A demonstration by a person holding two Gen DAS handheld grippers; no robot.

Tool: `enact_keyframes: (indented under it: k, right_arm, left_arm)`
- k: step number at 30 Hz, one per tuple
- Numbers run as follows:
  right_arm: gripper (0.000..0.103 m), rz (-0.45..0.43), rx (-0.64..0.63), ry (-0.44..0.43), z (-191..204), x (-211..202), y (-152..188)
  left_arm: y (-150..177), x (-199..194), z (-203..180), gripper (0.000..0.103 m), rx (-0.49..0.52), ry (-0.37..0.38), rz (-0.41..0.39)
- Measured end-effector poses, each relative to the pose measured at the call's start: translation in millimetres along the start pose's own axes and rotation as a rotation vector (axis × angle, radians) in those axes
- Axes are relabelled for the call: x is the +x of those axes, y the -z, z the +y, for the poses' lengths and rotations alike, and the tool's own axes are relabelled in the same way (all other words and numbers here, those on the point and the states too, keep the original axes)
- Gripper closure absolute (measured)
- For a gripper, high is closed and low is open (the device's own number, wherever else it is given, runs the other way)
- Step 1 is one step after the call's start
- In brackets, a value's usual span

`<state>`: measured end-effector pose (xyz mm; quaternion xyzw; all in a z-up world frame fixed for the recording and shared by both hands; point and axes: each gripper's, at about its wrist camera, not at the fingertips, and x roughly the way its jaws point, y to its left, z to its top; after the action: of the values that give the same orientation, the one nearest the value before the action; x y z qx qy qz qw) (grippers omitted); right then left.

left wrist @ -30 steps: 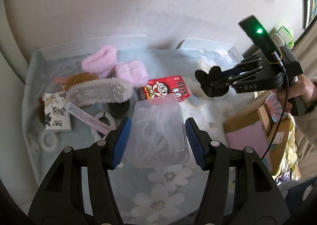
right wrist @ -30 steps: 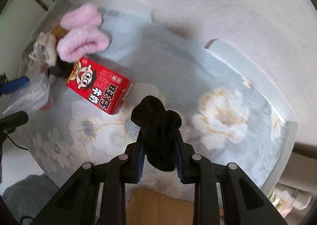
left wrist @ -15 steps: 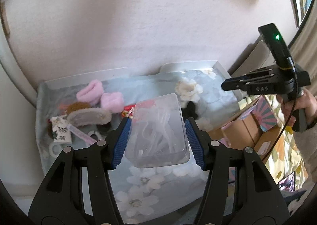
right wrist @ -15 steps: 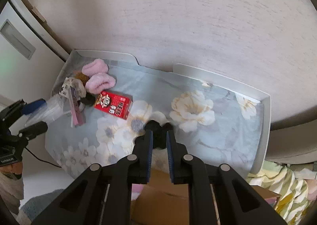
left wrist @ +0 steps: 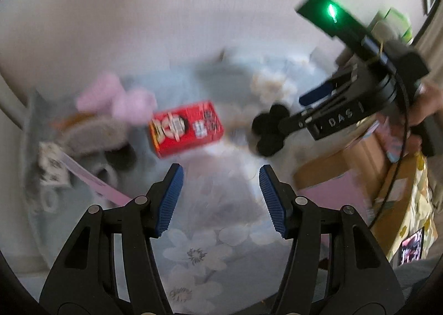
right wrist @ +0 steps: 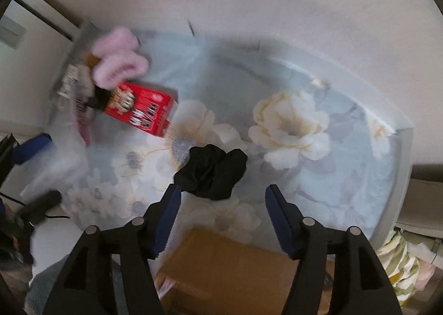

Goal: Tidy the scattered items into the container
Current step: 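Carry the clear plastic box into the cardboard box and release with left tool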

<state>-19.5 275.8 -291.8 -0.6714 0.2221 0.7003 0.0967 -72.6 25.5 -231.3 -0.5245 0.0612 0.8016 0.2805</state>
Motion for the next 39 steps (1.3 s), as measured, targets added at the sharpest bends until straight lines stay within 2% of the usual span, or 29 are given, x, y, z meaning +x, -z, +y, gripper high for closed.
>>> enact_keyframes:
  k: [5, 7, 8, 14, 18, 20, 21, 22, 23, 24, 25, 27, 29, 32, 37, 39]
  right_arm:
    - [0.044, 0.121, -0.093, 0.070, 13.5, 44.0, -11.6]
    - [0.044, 0.137, -0.113, 0.083, 17.4, 51.4, -12.3]
    - [0.044, 0.137, -0.118, 0.082, 18.5, 52.6, -12.4]
    - [0.044, 0.144, -0.108, 0.077, 16.2, 56.5, -10.8]
    - [0.044, 0.144, -0.101, 0.068, 13.3, 57.8, -8.1]
    - [0.044, 0.137, -0.093, 0.060, 11.9, 58.1, -6.8]
    - [0.044, 0.127, -0.091, 0.057, 11.1, 57.6, -6.0]
    - [0.049, 0.116, -0.087, 0.053, 10.7, 56.7, -5.0]
    - [0.061, 0.105, -0.091, 0.044, 11.1, 54.8, -3.9]
    - [0.077, 0.099, -0.097, 0.036, 12.0, 52.8, -3.1]
    - [0.084, 0.096, -0.099, 0.028, 13.3, 51.0, -2.5]
    - [0.091, 0.089, -0.100, 0.029, 14.8, 46.2, -0.3]
    - [0.092, 0.064, -0.099, 0.039, 14.5, 36.9, 2.6]
    - [0.092, 0.009, -0.065, 0.006, 7.5, 13.9, 7.8]
    - [0.092, -0.114, 0.004, -0.063, -8.7, -48.2, 29.5]
    - [0.092, -0.168, 0.022, -0.077, -10.8, -78.8, 45.8]
  left_arm:
    - [13.7, 43.7, 1.9, 0.046, 0.022, -0.033, 0.111]
    - [16.8, 42.8, 2.2, 0.032, 0.026, -0.015, 0.092]
    - [17.3, 42.6, 1.6, 0.030, 0.031, -0.018, 0.094]
    - [23.0, 41.8, -8.4, 0.026, 0.079, -0.015, 0.098]
    - [32.0, 56.5, -19.0, 0.027, 0.142, -0.056, 0.133]
    - [37.6, 62.8, -23.5, 0.037, 0.183, -0.102, 0.130]
    - [39.8, 61.2, -26.9, 0.046, 0.203, -0.104, 0.106]
    - [39.8, 60.6, -27.3, 0.052, 0.201, -0.106, 0.102]
    - [39.3, 60.3, -27.2, 0.052, 0.199, -0.108, 0.104]
    - [38.6, 59.9, -26.8, 0.052, 0.194, -0.106, 0.108]
    - [38.3, 58.6, -26.5, 0.052, 0.190, -0.103, 0.110]
    - [37.0, 51.3, -27.6, 0.052, 0.194, -0.104, 0.097]
    - [33.1, 39.1, -28.5, 0.052, 0.193, -0.102, 0.076]
    - [19.5, 11.6, -26.2, 0.052, 0.150, -0.090, 0.046]
    - [-2.7, -42.4, -29.0, 0.052, 0.125, -0.075, -0.011]
    - [-13.7, -69.1, -42.4, 0.052, 0.143, -0.073, -0.044]
